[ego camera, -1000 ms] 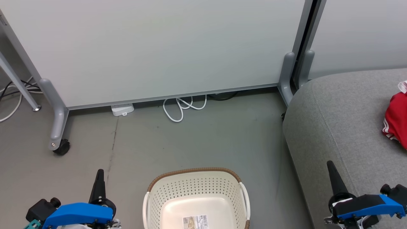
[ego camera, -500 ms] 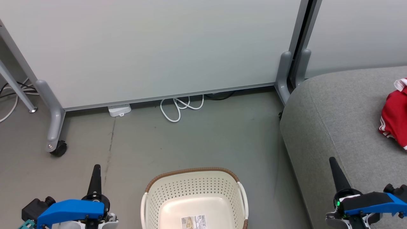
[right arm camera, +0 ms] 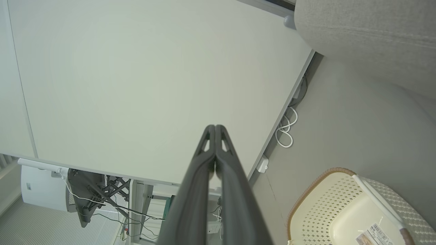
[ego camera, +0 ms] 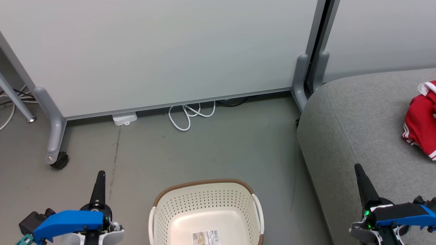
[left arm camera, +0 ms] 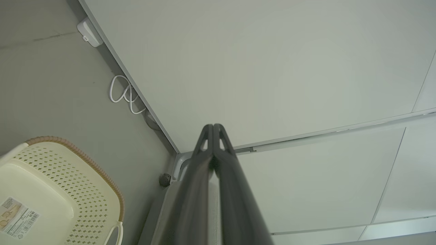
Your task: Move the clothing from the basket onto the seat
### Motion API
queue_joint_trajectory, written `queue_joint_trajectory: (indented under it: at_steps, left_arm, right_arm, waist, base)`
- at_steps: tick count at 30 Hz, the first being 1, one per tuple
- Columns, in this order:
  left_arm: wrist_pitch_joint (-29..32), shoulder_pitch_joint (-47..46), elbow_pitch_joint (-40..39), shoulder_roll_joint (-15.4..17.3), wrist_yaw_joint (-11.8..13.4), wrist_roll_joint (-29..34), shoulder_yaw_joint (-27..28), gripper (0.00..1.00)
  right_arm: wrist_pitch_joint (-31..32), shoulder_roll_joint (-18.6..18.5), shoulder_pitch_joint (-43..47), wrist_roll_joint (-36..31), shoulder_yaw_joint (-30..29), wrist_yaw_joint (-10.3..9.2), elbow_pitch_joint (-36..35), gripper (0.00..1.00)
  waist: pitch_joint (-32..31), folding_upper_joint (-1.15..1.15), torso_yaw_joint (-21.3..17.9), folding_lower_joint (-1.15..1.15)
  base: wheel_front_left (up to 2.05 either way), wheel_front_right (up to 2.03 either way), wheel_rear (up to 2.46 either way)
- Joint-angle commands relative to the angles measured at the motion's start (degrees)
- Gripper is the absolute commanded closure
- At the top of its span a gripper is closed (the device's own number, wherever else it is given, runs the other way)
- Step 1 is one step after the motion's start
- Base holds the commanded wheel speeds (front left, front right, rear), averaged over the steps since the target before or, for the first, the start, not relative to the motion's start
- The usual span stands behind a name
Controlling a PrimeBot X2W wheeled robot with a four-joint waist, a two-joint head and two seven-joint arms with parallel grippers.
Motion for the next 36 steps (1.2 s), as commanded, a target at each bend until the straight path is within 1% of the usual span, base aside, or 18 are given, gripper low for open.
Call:
queue_joint_trajectory:
  at_steps: [1,36]
  left_arm:
    - [0.27,-1.18,-0.7,0.06,-0.07,-0.93,0.45,1.0]
    - [4.23,-1.93,-3.46,-0.38,-0.1,-15.03,2.79,1.0]
  right_arm:
    - [0.35,-0.17,-0.92,1.06,-0.16,0.02,-0.61,1.0]
    - [3.14,-0.19,-1.53,16.28,-1.13,0.02,-1.72,1.0]
  waist:
    - [0.01,0.0,-0.04,0.0]
    - [0.21,0.0,-1.86,0.0]
  base:
    - [0.0,0.0,0.0]
    - [0.0,0.0,0.0]
